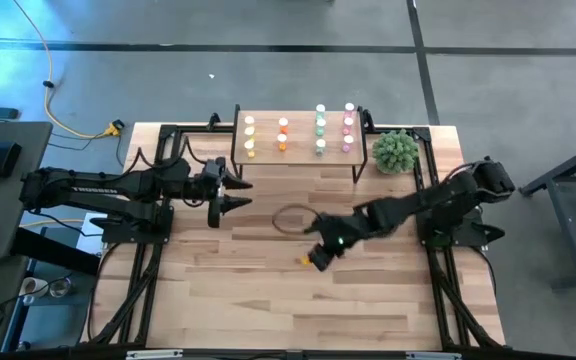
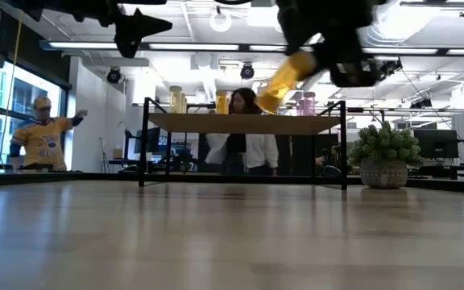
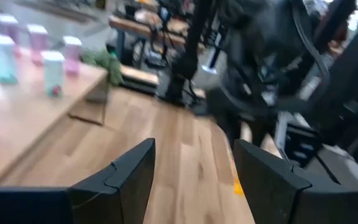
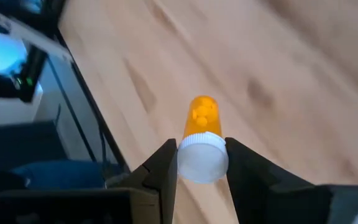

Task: Pick and place medicine bottles onto shelf by color
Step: Put the orange pill bottle on the shelf aligned with the other orange pill bottles

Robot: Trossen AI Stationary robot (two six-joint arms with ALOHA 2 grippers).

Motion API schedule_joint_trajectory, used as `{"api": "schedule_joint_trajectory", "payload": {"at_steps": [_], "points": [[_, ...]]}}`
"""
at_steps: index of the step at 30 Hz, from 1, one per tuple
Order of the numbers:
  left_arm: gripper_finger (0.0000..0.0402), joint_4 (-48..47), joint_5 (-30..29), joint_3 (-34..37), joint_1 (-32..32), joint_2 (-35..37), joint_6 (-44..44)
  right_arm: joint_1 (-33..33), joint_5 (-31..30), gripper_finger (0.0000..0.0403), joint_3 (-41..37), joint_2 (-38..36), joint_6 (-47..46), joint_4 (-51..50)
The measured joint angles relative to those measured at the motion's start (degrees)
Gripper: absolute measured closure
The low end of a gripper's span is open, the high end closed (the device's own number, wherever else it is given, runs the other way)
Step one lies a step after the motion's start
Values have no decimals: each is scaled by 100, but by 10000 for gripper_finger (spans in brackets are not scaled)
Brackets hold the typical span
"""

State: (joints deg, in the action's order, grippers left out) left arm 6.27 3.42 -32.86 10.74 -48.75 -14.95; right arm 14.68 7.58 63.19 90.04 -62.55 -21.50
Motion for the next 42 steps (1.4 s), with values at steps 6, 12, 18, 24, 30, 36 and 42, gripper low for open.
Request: {"api": "schedule_joint_trajectory", "payload": {"at_steps": [6, 12, 18, 24, 30, 36, 42], "points": [[194, -352, 465, 0, 0, 0, -106, -620, 3, 300, 367, -2, 413, -13], [194, -339, 540, 0, 12, -127, -233, -978, 88, 300, 826, -2, 621, -14], [194, -167, 768, 0, 11, -519, -139, -1223, 142, 300, 1226, -2, 736, -9], [194, 574, 800, 0, 11, -1122, -137, -1443, 263, 300, 1297, -2, 756, -79], [194, 1440, 800, 0, 11, -1734, -143, -1697, 511, 300, 1297, -2, 900, -216], [194, 1604, 800, -347, 11, -2326, -140, -1844, 676, 300, 1297, -2, 1002, -187], [194, 1433, 800, -900, 26, -2873, 5, -1845, 834, 300, 1297, -2, 1014, -129]]}}
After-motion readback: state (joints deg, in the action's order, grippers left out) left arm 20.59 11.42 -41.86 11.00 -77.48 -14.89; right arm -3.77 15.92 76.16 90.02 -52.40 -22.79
